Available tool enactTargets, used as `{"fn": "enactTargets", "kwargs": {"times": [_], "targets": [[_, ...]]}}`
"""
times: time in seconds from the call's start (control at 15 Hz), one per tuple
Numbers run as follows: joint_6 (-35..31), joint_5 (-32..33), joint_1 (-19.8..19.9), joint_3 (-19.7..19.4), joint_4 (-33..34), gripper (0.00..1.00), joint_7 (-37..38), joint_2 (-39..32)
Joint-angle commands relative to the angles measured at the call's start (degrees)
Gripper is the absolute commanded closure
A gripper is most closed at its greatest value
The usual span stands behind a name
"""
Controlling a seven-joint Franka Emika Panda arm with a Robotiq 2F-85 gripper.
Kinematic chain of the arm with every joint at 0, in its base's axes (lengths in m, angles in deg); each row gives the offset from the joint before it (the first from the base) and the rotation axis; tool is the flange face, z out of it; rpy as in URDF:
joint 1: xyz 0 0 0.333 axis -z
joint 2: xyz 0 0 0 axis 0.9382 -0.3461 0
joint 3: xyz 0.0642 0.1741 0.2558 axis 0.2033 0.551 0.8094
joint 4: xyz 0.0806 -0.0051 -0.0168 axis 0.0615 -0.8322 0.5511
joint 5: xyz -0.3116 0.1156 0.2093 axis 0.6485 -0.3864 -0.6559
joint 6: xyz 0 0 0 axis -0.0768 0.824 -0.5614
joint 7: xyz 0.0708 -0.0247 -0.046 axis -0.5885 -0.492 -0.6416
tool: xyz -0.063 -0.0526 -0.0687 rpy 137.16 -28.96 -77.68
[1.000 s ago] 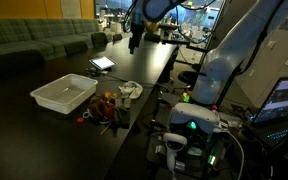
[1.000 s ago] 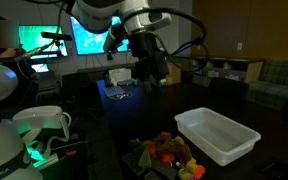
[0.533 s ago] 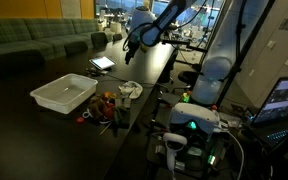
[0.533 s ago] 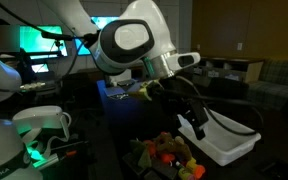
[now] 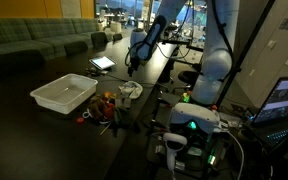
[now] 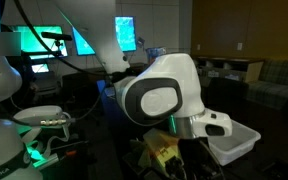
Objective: Pick up the towel and push the objects in front of the white container to the left then place the towel in the container.
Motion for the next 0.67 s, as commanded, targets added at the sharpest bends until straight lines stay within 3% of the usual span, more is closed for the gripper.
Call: {"fn": "enactTargets", "kwargs": {"times": [0.0, 0.27, 0.6], "targets": [[-0.8, -10.2, 1.3, 1.2, 7.1, 0.0, -4.4, -10.1], [2.2, -19.9, 5.4, 4.6, 13.7, 0.0, -9.1, -17.9], [3.6, -25.6, 10.5, 7.1, 20.8, 0.0, -12.8, -25.2]]}}
